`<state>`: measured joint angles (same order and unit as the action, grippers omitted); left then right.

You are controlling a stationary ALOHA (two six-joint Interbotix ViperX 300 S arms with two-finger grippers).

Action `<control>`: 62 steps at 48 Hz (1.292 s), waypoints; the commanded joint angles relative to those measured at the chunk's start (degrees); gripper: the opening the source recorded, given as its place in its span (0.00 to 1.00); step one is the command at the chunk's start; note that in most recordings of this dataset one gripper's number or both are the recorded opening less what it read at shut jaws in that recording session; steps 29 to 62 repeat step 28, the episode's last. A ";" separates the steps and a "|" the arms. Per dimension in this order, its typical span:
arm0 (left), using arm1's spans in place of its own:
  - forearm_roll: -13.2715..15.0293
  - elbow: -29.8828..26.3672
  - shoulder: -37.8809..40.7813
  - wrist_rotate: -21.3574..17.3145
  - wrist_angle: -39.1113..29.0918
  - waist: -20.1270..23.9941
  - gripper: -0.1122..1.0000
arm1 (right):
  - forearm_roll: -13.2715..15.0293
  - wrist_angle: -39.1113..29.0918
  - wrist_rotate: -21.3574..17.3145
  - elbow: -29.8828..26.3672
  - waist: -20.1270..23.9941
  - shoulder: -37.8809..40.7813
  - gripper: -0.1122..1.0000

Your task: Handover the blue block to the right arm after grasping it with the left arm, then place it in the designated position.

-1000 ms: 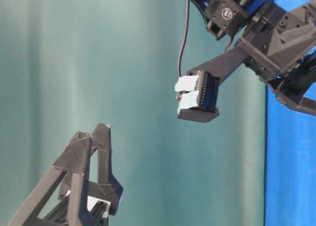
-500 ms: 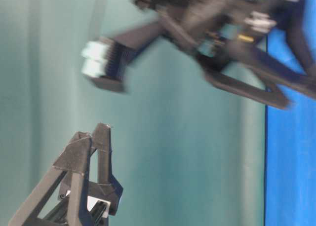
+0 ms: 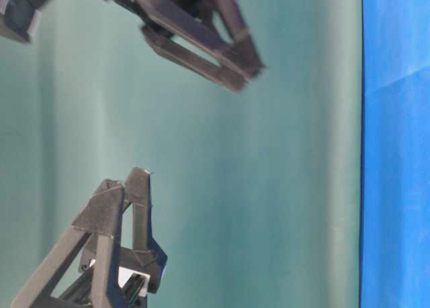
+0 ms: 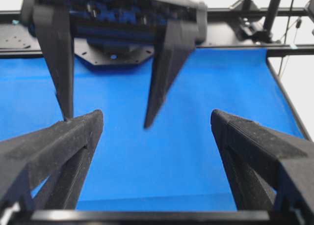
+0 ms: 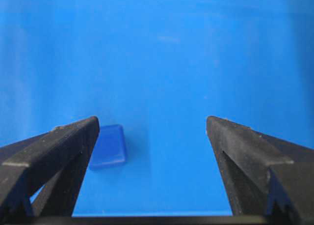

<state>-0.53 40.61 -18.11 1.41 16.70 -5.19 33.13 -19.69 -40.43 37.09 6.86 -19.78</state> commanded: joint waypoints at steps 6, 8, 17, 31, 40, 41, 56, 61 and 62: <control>0.09 -1.58 -0.62 0.00 0.35 0.18 0.94 | -0.09 -2.46 -0.09 0.18 0.53 -5.45 0.92; 0.09 -1.58 -0.70 0.00 0.35 0.18 0.94 | -0.09 -2.99 -0.09 0.44 0.53 -6.42 0.92; 0.09 -1.58 -0.79 0.00 0.35 0.18 0.94 | -0.09 -3.69 -0.18 1.76 0.62 -10.37 0.92; 0.09 -1.58 -0.79 0.00 0.35 0.18 0.94 | -0.26 -3.43 -0.79 2.55 0.62 -11.87 0.92; 0.09 -1.58 -0.79 0.00 0.35 0.18 0.94 | -0.26 -3.43 -0.79 2.55 0.62 -11.87 0.92; 0.09 -1.58 -0.79 0.00 0.35 0.18 0.94 | -0.26 -3.43 -0.79 2.55 0.62 -11.87 0.92; 0.09 -1.58 -0.79 0.00 0.35 0.18 0.94 | -0.26 -3.43 -0.79 2.55 0.62 -11.87 0.92; 0.09 -1.58 -0.79 0.00 0.35 0.18 0.94 | -0.26 -3.43 -0.79 2.55 0.62 -11.87 0.92; 0.09 -1.58 -0.79 0.00 0.35 0.18 0.94 | -0.26 -3.43 -0.79 2.55 0.62 -11.87 0.92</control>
